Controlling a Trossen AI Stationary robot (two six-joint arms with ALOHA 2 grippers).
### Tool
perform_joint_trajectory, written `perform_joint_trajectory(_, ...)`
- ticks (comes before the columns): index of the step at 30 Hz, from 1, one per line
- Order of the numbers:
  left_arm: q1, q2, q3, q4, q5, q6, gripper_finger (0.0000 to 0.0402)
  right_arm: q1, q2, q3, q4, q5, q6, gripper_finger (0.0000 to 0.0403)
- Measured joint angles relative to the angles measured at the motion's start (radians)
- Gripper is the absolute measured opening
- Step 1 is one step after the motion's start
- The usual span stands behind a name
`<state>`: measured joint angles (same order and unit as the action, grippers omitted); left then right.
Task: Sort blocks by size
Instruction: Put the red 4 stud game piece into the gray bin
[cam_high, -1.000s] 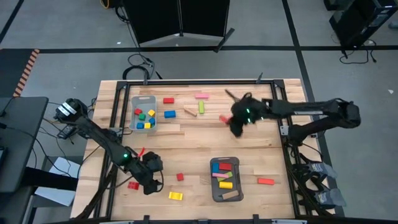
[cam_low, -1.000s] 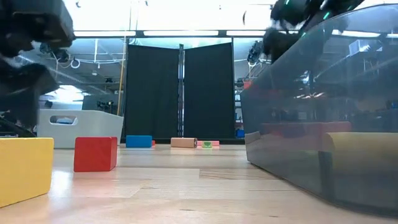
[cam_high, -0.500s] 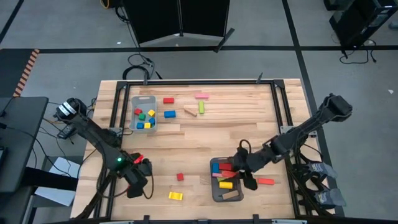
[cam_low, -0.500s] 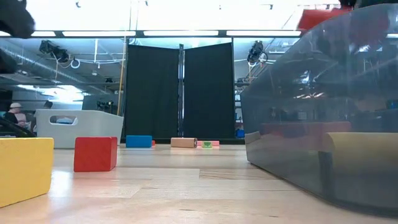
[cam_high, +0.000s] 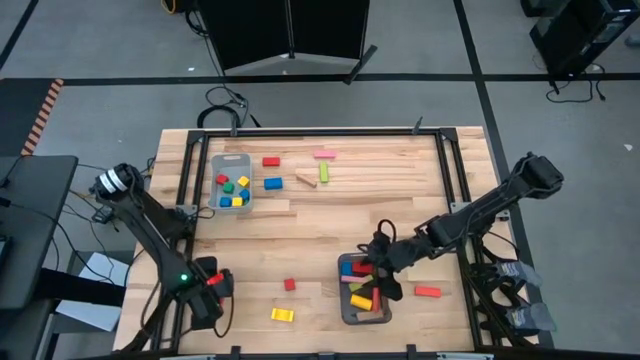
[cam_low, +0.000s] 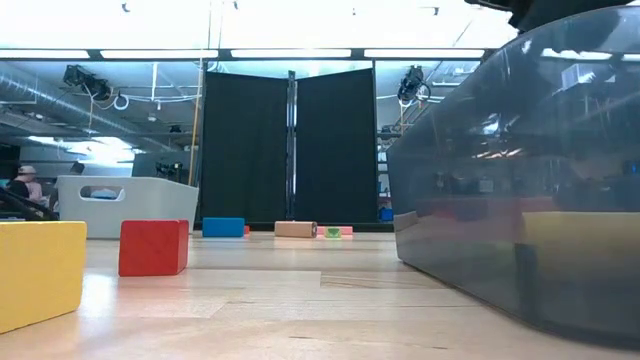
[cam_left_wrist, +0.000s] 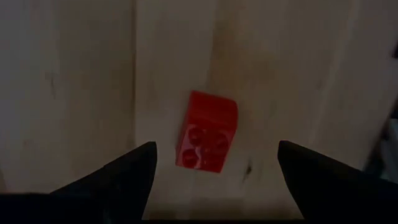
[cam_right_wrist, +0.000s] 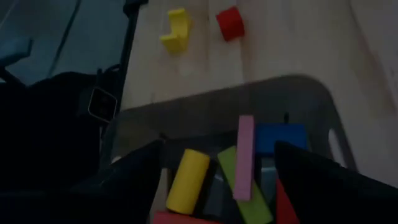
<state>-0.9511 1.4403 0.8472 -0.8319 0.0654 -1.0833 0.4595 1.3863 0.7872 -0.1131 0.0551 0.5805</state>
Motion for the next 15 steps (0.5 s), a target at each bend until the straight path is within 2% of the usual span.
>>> perform_joint_trajectory(4, -0.012, 0.063, 0.0, 0.004, -0.001, 0.0, 0.0342, -0.021, -0.018, 0.0, 0.022, -0.002, -0.034, 0.0321)
perform_joint_trajectory(10, -0.021, 0.175, 0.001, 0.038, 0.004, 0.013, 0.0331, -0.053, -0.073, 0.0, 0.047, -0.003, -0.077, 0.0308)
perform_joint_trajectory(13, -0.019, 0.213, 0.007, 0.04, 0.022, 0.025, 0.0304, -0.065, -0.106, 0.0, 0.055, 0.002, -0.093, 0.03)
perform_joint_trajectory(15, -0.018, 0.225, 0.01, 0.043, 0.035, 0.026, 0.0268, -0.072, -0.128, 0.0, 0.06, 0.004, -0.108, 0.0295)
